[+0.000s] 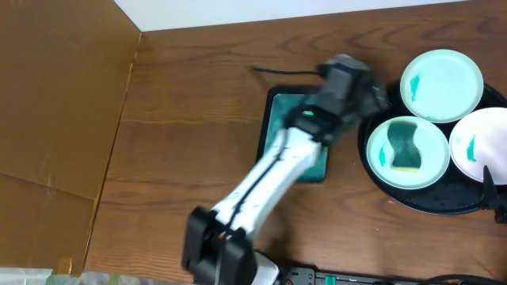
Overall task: Clean dirty plates on tray and stack at the side
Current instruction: 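Carry the sponge right onto the lower mint-green plate, then grip the rim of the lower mint-green plate with the right gripper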
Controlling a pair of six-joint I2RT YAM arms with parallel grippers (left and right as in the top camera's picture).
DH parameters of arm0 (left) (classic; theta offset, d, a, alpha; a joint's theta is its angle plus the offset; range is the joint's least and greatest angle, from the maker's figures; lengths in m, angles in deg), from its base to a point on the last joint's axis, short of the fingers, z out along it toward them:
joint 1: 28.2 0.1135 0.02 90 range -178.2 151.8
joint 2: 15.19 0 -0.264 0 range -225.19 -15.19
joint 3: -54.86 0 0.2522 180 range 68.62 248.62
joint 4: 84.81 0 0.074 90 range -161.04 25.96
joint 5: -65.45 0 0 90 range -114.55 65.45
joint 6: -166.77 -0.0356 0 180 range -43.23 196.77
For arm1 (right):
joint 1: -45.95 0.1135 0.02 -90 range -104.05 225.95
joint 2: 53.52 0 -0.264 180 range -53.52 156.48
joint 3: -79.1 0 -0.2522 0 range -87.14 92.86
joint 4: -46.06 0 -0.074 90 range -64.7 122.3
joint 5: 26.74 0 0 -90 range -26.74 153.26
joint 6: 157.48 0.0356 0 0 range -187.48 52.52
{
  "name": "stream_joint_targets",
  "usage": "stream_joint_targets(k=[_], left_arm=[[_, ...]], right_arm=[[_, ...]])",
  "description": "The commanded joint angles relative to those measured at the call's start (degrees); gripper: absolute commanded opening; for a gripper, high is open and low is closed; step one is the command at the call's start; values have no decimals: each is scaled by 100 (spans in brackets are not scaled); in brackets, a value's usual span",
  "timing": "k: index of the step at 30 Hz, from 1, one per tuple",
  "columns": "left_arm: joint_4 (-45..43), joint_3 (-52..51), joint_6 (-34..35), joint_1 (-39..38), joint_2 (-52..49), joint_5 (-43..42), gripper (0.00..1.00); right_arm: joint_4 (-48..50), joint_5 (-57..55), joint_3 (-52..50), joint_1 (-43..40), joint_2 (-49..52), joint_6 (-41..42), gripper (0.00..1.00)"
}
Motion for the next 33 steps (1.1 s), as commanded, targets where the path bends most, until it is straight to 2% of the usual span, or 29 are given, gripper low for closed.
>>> stream_joint_targets(k=[1, 5, 8, 13, 15, 18, 22, 28, 30, 33], left_arm=[[339, -33, -382, 599, 249, 74, 79], [728, -33, -380, 1121, 317, 72, 79], [1012, -33, -382, 1360, 315, 74, 79], [1163, -33, -382, 1467, 315, 72, 79], [1161, -33, -380, 1467, 315, 72, 79], [1158, -33, -380, 1467, 317, 74, 79], [1161, -33, -382, 1467, 315, 72, 79], [1161, -33, -380, 1467, 315, 72, 79], [1161, -33, -380, 1467, 315, 72, 79], [1161, -33, -380, 1467, 315, 72, 79]], right_arm=[[96, 24, -9, 26, -31, 26, 99], [890, 1029, -9, 26, -31, 520, 99], [1838, 1012, -9, 26, -31, 527, 99], [4350, 376, 11, 26, 22, 833, 99], [4752, 59, 170, 26, 127, 822, 99], [4194, 63, 798, 26, 498, 826, 99], [2245, 127, 2223, 26, 1668, 798, 99], [-962, 195, 4839, 26, 4205, 367, 99], [-1604, 662, 5567, 26, 4922, 306, 99], [-2085, 1976, 6328, 26, 5790, 459, 99]])
